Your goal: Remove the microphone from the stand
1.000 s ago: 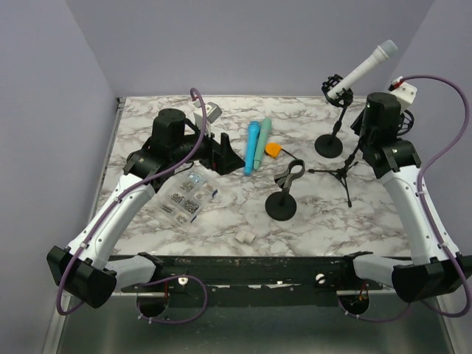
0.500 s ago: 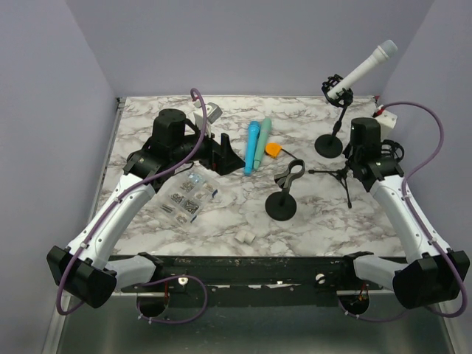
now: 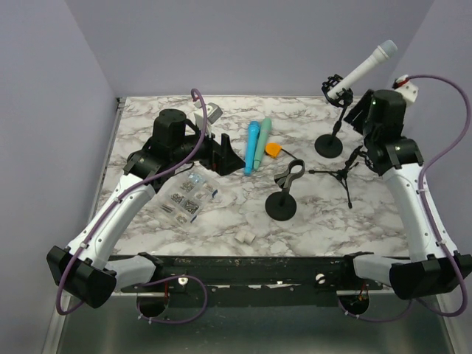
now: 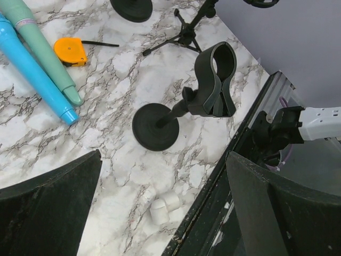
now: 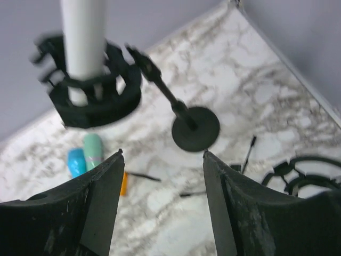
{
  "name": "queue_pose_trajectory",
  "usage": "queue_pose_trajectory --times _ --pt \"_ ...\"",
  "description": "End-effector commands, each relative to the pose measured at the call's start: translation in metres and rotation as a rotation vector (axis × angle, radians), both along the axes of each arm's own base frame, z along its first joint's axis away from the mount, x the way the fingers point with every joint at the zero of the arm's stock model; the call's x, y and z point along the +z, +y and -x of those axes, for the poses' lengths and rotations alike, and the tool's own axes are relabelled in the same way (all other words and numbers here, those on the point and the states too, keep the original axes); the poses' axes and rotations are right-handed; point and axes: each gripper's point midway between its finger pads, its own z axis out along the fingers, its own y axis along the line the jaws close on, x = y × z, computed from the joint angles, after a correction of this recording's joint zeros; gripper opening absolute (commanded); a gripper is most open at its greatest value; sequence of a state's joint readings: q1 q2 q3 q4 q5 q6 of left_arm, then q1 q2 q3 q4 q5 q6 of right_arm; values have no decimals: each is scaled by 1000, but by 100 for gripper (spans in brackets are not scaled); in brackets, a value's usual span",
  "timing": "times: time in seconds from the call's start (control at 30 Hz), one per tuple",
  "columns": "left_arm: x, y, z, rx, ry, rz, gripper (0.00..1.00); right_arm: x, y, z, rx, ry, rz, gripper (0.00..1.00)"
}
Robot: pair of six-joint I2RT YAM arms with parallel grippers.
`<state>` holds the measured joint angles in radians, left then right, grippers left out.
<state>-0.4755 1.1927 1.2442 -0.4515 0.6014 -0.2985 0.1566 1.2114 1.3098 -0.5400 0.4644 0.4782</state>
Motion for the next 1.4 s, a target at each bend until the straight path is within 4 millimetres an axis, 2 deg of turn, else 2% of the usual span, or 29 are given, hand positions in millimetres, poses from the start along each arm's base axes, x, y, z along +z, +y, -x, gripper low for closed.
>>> queue_pose_trajectory --times 0.0,0.13,0.2,0.3,0.47,0.53,0.6,0.67,0.8,0.87,0.93,1.13,1.23,1.3,1.37 --pt "7 1 -1 7 -42 -6 99 34 -9 -34 57 -77 -139 70" --pt "7 1 -1 10 -47 -11 99 64 -26 -61 80 -179 -215 94" --pt "8 1 -1 9 -50 -8 98 74 -27 -78 99 -197 -237 97" --pt "9 1 0 7 -53 -8 99 81 -24 -103 129 -221 -277 96" --pt "10 3 0 15 -62 -13 99 80 -12 -128 191 -258 -348 82" --pt "10 3 -1 16 -62 -13 99 75 -12 -136 187 -252 -356 74" --pt "9 3 -1 17 -60 -14 99 73 -9 -143 212 -260 -361 62" --pt "8 2 -1 13 -58 -15 99 74 -5 -147 241 -274 -368 56" --pt "6 2 -2 15 -56 -20 99 88 1 -147 289 -324 -349 51" --pt "6 2 -3 13 -58 -19 99 101 0 -145 301 -345 -318 43" --pt "4 1 -3 9 -54 -22 98 120 0 -142 314 -372 -276 36" --pt "2 -1 -4 10 -79 -24 99 205 -11 -109 294 -521 -109 27" --pt "7 1 -4 25 -125 -5 98 231 2 -86 349 -583 -97 25" --pt "13 2 -3 34 -142 11 99 237 18 -72 417 -601 -124 24" --pt "26 2 1 44 -136 47 99 228 41 -62 517 -577 -178 24"
